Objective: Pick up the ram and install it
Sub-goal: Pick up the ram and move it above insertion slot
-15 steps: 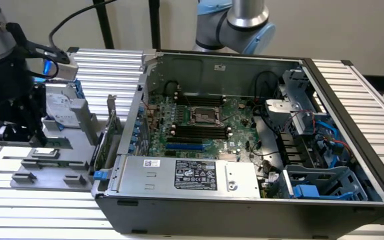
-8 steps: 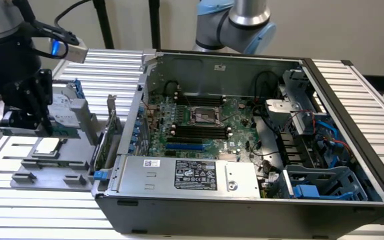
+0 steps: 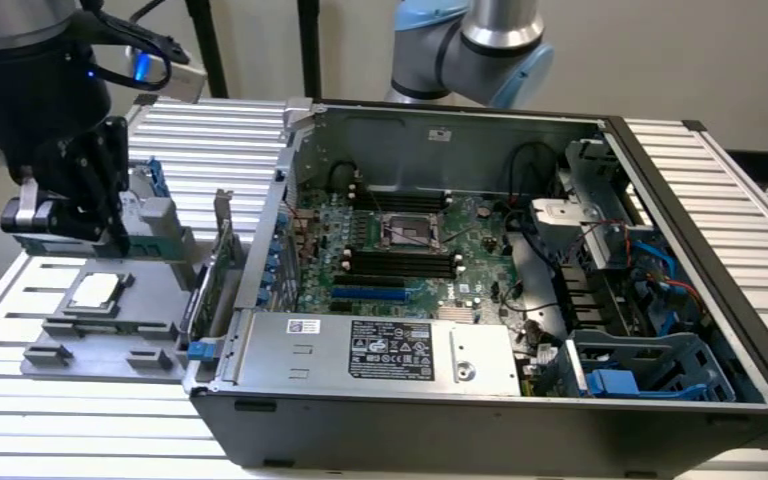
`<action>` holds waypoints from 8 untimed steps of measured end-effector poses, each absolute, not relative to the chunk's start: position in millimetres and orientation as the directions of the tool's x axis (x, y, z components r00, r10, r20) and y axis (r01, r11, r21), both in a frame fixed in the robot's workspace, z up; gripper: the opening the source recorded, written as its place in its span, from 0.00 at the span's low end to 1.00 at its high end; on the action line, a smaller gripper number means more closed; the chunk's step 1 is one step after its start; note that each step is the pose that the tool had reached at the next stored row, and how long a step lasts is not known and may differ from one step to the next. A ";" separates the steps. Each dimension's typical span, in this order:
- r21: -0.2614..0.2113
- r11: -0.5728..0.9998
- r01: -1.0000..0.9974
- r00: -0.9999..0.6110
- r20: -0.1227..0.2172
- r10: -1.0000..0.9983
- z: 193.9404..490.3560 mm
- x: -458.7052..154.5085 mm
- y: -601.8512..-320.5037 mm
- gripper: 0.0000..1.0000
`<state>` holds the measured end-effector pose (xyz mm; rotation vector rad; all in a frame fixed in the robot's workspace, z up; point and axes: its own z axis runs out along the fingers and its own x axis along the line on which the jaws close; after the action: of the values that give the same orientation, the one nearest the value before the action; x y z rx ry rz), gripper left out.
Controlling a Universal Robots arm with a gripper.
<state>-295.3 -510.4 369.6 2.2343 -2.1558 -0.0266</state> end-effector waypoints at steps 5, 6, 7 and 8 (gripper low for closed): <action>0.038 -0.036 -0.999 0.036 -0.001 -0.999 377.1 -273.0 -510.4 0.14; 0.038 -0.036 -0.999 0.036 -0.004 -0.999 378.8 -268.0 -510.4 0.14; 0.038 -0.036 -0.999 0.036 -0.005 -0.999 380.5 -263.5 -510.4 0.14; 0.037 -0.036 -0.999 0.036 -0.007 -0.999 381.8 -259.1 -510.4 0.14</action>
<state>-259.1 -510.4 381.8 2.2451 -2.1653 -0.0486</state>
